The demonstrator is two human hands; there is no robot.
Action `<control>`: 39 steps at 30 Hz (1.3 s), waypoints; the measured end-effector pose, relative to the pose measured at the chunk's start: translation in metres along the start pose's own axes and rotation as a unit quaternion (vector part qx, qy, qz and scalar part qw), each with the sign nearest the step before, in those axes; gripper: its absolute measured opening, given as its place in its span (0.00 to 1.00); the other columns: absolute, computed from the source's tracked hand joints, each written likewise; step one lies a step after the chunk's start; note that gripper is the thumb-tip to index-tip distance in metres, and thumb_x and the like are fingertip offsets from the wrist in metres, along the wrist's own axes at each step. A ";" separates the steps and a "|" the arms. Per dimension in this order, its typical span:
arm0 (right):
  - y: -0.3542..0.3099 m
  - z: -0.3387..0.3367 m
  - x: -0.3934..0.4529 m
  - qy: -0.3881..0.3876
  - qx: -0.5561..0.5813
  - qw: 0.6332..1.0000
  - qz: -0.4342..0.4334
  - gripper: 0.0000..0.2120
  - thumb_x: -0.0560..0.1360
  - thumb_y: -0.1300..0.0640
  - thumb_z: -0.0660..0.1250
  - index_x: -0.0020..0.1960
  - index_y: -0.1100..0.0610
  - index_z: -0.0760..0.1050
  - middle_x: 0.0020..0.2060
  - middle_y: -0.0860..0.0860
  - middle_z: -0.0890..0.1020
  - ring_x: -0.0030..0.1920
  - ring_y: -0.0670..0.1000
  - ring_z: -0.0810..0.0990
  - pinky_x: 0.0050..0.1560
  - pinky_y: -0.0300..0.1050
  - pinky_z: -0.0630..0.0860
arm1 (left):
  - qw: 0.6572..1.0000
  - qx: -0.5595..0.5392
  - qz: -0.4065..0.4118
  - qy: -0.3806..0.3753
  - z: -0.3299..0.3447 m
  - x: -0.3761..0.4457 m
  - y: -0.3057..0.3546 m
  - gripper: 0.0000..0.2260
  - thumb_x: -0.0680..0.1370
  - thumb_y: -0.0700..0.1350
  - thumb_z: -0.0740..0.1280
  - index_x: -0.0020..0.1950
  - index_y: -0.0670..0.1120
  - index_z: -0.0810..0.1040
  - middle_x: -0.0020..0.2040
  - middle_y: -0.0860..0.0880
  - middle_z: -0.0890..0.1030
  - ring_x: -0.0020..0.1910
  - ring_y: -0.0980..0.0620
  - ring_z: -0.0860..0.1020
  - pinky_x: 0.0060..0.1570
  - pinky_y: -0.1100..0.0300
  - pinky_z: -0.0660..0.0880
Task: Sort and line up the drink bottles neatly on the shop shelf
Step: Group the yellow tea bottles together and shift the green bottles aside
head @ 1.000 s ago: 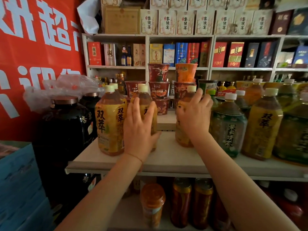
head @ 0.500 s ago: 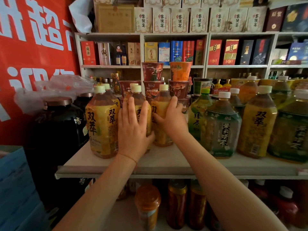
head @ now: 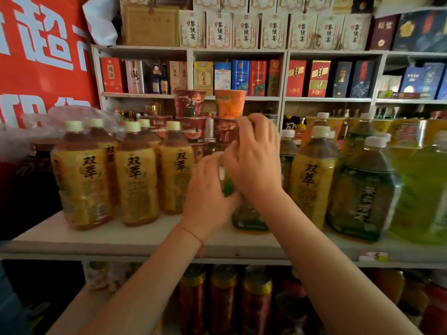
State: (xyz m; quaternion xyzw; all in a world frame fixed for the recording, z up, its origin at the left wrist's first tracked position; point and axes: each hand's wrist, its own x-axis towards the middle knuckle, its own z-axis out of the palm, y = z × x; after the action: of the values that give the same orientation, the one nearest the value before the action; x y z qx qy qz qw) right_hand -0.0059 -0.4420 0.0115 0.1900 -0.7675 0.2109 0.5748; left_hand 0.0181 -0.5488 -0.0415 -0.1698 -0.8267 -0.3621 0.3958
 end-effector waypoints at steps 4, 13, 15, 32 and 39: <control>0.061 -0.033 -0.006 -0.082 0.003 0.997 -0.006 0.14 0.79 0.57 0.61 0.63 0.60 0.74 0.56 0.57 0.78 0.59 0.58 0.76 0.69 0.59 0.68 | 0.997 -0.005 -0.074 0.008 0.058 0.004 0.041 0.53 0.65 0.56 0.81 0.81 0.52 0.51 0.77 0.48 0.63 0.74 0.51 0.64 0.68 0.58 0.66; 0.109 -0.063 -0.005 -0.083 -0.063 0.993 0.049 0.23 0.77 0.57 0.61 0.71 0.62 0.68 0.68 0.63 0.71 0.72 0.65 0.67 0.74 0.62 0.62 | 0.982 0.032 -0.166 0.082 0.090 0.005 0.052 0.52 0.65 0.57 0.82 0.80 0.53 0.54 0.74 0.47 0.64 0.72 0.48 0.66 0.68 0.55 0.67; 0.113 -0.065 -0.002 -0.109 -0.002 0.985 0.131 0.30 0.77 0.56 0.62 0.76 0.64 0.58 0.71 0.65 0.67 0.71 0.64 0.68 0.70 0.59 0.69 | 0.981 0.019 -0.179 0.067 0.088 0.007 0.053 0.52 0.65 0.56 0.82 0.80 0.54 0.54 0.75 0.47 0.63 0.74 0.48 0.63 0.72 0.49 0.65; 0.124 -0.093 0.004 -0.168 0.246 0.947 0.123 0.16 0.79 0.49 0.67 0.63 0.56 0.76 0.51 0.46 0.74 0.54 0.48 0.73 0.54 0.41 0.71 | 0.980 0.048 -0.174 0.085 0.127 -0.007 0.129 0.44 0.70 0.56 0.78 0.78 0.47 0.58 0.71 0.46 0.71 0.63 0.45 0.78 0.53 0.46 0.81; 0.129 -0.099 -0.006 -0.192 0.403 0.885 0.132 0.22 0.79 0.42 0.63 0.70 0.47 0.71 0.59 0.45 0.79 0.59 0.45 0.78 0.59 0.49 0.79 | 0.968 -0.132 -0.134 0.167 0.101 -0.010 0.138 0.31 0.71 0.58 0.76 0.70 0.54 0.70 0.62 0.57 0.78 0.60 0.59 0.78 0.59 0.53 0.80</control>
State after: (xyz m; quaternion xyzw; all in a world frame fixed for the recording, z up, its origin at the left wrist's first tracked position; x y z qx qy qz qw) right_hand 0.0059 -0.2796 0.0169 0.3391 -0.7296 0.5354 0.2569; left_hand 0.0489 -0.3803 -0.0281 -0.0450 -0.7091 -0.5411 0.4499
